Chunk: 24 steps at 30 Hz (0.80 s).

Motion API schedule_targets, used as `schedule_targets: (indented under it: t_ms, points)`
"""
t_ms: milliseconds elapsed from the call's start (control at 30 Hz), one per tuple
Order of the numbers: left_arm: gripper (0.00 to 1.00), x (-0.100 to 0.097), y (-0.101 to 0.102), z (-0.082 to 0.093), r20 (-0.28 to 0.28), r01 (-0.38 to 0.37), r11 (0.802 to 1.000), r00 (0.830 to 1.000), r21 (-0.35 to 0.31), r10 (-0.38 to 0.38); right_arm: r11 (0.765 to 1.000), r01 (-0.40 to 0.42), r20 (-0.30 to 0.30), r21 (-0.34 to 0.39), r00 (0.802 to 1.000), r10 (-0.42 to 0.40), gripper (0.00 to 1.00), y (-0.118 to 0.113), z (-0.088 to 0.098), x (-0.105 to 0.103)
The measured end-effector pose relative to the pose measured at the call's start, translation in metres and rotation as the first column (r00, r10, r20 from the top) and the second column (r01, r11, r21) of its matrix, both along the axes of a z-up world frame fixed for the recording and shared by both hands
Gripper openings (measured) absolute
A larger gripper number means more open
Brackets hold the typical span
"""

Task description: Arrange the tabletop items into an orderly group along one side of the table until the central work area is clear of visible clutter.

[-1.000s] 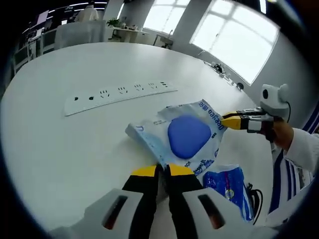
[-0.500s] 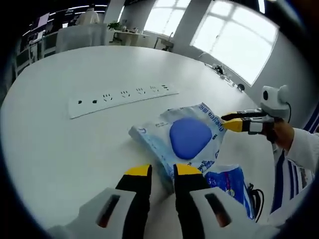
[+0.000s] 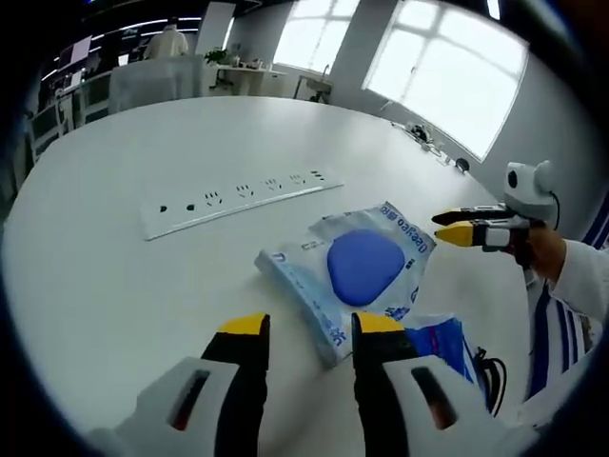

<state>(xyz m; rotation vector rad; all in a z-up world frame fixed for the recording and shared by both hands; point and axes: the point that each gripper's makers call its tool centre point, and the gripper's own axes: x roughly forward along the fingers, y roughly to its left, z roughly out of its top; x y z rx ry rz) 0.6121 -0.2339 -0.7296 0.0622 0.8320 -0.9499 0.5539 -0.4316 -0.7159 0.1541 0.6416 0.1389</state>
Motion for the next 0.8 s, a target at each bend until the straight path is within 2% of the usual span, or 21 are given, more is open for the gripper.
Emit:
schedule_targets:
  t_ms: [367,500,800]
  points:
    - [0.46,0.005,0.008,0.018,0.052,-0.012,1.000,0.999,0.003,0.012,1.000,-0.025,0.035,-0.006,0.999,0.025,0.42,0.008,0.019,-0.005]
    - [0.54,0.006,0.013,0.024,0.071,-0.024,1.000,0.997,0.009,0.023,0.999,-0.046,0.038,-0.011,0.998,0.047,0.45,0.013,0.025,-0.010]
    - [0.59,-0.003,0.019,0.042,0.094,-0.036,0.999,0.995,-0.005,0.037,0.997,-0.074,0.064,-0.015,0.995,0.075,0.48,0.020,0.043,-0.016]
